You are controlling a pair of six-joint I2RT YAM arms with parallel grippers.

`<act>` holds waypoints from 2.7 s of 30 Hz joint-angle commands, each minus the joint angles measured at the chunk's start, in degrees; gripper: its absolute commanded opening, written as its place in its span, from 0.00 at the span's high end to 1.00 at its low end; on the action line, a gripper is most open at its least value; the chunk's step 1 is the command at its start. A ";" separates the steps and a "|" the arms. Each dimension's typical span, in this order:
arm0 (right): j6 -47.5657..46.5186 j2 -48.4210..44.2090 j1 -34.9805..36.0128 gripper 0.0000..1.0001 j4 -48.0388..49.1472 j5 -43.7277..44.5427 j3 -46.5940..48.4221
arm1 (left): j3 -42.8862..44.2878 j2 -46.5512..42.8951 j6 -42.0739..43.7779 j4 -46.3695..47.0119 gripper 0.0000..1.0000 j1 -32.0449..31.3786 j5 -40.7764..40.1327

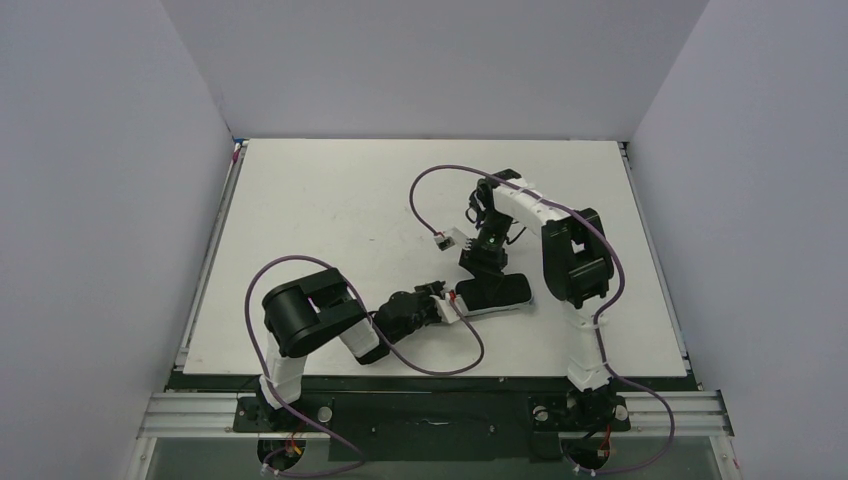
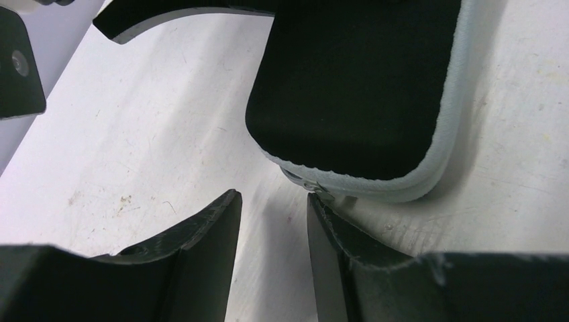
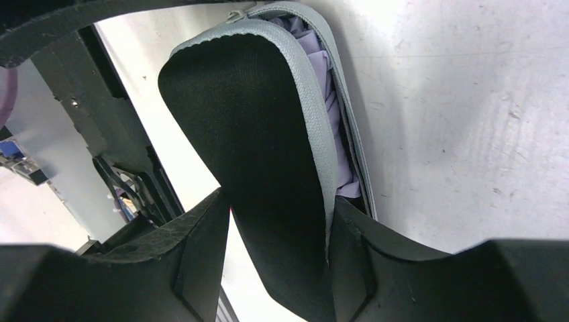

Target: Open the umbrella

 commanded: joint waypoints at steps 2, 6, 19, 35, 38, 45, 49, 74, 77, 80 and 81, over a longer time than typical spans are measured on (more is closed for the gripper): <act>0.43 3.50 1.04 1.00 3.42 -2.15 0.10 | -0.56 1.36 -0.81 -1.95 0.57 -0.35 2.96; 1.58 4.02 1.06 1.00 3.75 -2.58 0.86 | -0.49 1.43 -1.44 -2.43 0.52 -0.51 4.83; 1.03 4.82 0.43 1.00 2.79 -2.65 2.24 | -3.29 -3.62 -6.24 -9.26 0.51 -0.98 10.00; -4.88 3.62 2.43 1.00 0.43 -1.05 -2.21 | 2.86 2.61 2.29 -6.97 0.78 -0.83 5.13; -5.16 4.16 2.54 1.00 -0.07 -0.99 -1.73 | 2.06 1.17 2.13 -7.79 0.78 -0.26 5.85; -3.08 5.18 2.53 1.00 0.31 -2.98 -0.34 | 1.81 0.62 0.52 -7.73 0.71 -0.39 7.18; -2.77 5.37 2.32 1.00 0.48 -3.00 0.04 | 1.85 0.62 1.20 -7.42 0.74 -0.51 10.46; -4.18 4.44 1.07 1.00 0.44 -2.35 -0.70 | 2.11 0.66 -3.30 -9.88 0.79 -0.34 13.48; -5.01 4.19 1.20 1.00 0.42 -2.27 -1.07 | 1.89 0.37 -3.29 -9.88 0.85 -0.29 13.60; -5.61 4.14 1.41 1.00 0.42 -1.98 -1.22 | 1.71 0.16 -3.03 -9.85 0.88 -0.25 14.17; -5.66 4.12 1.40 1.00 0.46 -1.94 -1.24 | 1.64 0.11 -2.99 -9.82 0.90 -0.27 14.44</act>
